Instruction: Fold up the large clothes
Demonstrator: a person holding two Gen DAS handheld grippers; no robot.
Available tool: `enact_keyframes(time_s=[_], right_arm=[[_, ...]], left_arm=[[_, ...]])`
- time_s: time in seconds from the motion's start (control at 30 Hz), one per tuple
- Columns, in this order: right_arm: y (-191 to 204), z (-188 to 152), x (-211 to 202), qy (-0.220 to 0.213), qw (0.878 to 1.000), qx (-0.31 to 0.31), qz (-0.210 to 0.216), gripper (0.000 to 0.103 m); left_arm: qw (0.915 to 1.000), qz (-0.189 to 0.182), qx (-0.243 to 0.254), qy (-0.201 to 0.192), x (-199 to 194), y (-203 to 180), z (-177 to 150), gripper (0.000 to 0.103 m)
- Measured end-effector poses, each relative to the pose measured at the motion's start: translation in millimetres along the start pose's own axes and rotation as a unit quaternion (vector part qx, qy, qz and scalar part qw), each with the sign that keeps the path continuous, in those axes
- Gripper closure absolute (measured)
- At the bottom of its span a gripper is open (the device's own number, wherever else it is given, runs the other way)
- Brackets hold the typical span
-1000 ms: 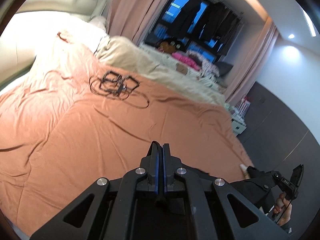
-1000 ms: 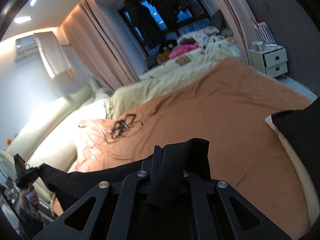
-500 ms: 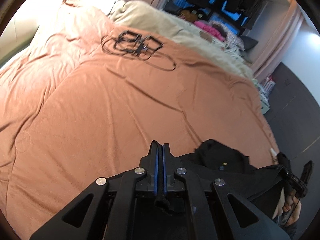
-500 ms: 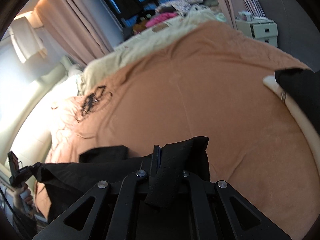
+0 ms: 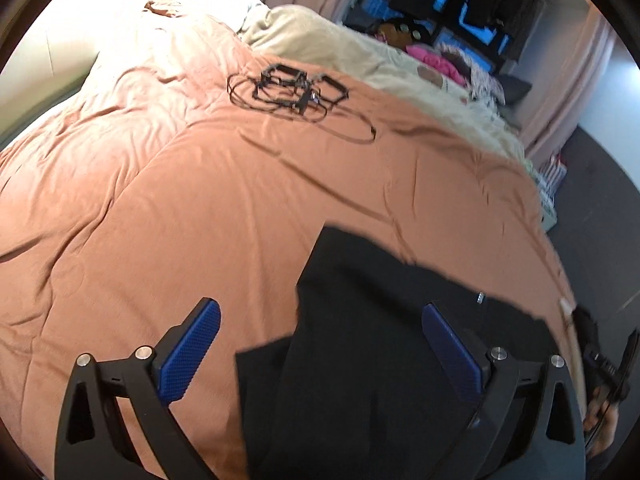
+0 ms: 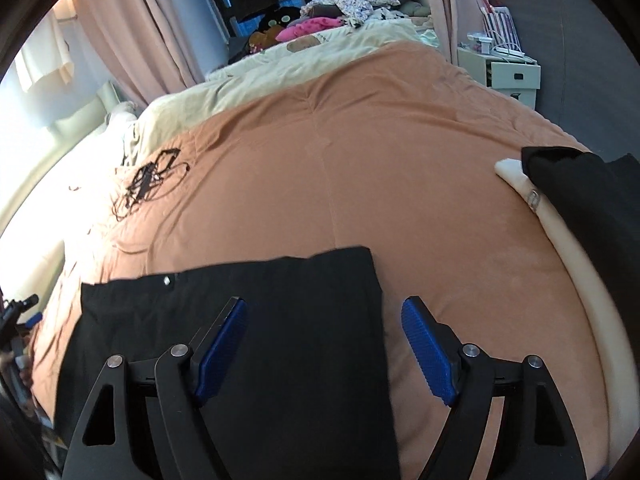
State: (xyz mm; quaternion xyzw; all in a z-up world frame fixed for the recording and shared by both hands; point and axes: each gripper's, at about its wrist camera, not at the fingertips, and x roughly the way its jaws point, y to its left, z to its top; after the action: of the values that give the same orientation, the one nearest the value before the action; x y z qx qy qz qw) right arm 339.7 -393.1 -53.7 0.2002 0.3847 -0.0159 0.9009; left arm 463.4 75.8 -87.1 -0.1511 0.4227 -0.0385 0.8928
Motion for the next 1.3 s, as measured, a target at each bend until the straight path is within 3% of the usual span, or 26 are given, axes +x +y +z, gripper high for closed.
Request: enact_keyframes(time_s=[0.07, 0.13, 0.2, 0.43, 0.57, 0.7, 0.8, 0.87, 0.93, 1.03, 1.3], right_arm=[[-4.0, -6.4, -1.1, 0.009, 1.000, 0.001, 0.001, 0.024], [-6.7, -15.9, -1.1, 0.021, 1.000, 0.003, 0.004, 0.024], [-10.0, -27.4, -2.7, 0.032, 0.999, 0.002, 0.005, 0.024], [-28.4, -70.2, -10.2, 0.065, 0.998, 0.012, 0.003, 0.024], [-39.6, -96.8, -15.2, 0.086, 0.996, 0.024, 0.004, 0.026], [-44.7, -117.7, -24.5, 0.096, 0.995, 0.032, 0.021, 0.035], [-46.1, -132.5, -31.4, 0.103, 0.993, 0.036, 0.036, 0.044], [-45.3, -141.7, -33.8, 0.110, 0.992, 0.035, 0.045, 0.058], [-43.5, -148.8, -33.8, 0.115, 0.992, 0.031, 0.046, 0.081], [-43.7, -157.6, -37.2, 0.112, 0.993, 0.026, 0.037, 0.091], [-43.8, -169.7, -41.3, 0.116, 0.993, 0.009, -0.017, 0.093]], left_arm=[[1.0000, 0.006, 0.002, 0.007, -2.8, 4.7, -10.0, 0.005], [0.9998, 0.005, -0.004, 0.020, -5.3, 13.3, -23.3, 0.019], [0.9995, 0.001, -0.011, 0.031, -8.0, 21.3, -35.4, 0.025], [0.9976, -0.009, -0.022, 0.064, -18.2, 39.2, -80.7, 0.026], [0.9956, -0.030, -0.027, 0.085, -24.6, 43.1, -104.1, 0.036], [0.9943, -0.044, -0.019, 0.095, -35.0, 40.3, -129.4, 0.038], [0.9931, -0.051, -0.011, 0.106, -39.8, 37.8, -144.6, 0.062], [0.9931, -0.046, -0.006, 0.107, -41.9, 38.0, -153.3, 0.075], [0.9928, -0.049, -0.008, 0.109, -43.4, 40.4, -162.5, 0.090], [0.9935, -0.043, -0.010, 0.105, -46.9, 42.2, -173.8, 0.092], [0.9955, -0.025, -0.006, 0.092, -50.6, 45.7, -192.9, 0.092]])
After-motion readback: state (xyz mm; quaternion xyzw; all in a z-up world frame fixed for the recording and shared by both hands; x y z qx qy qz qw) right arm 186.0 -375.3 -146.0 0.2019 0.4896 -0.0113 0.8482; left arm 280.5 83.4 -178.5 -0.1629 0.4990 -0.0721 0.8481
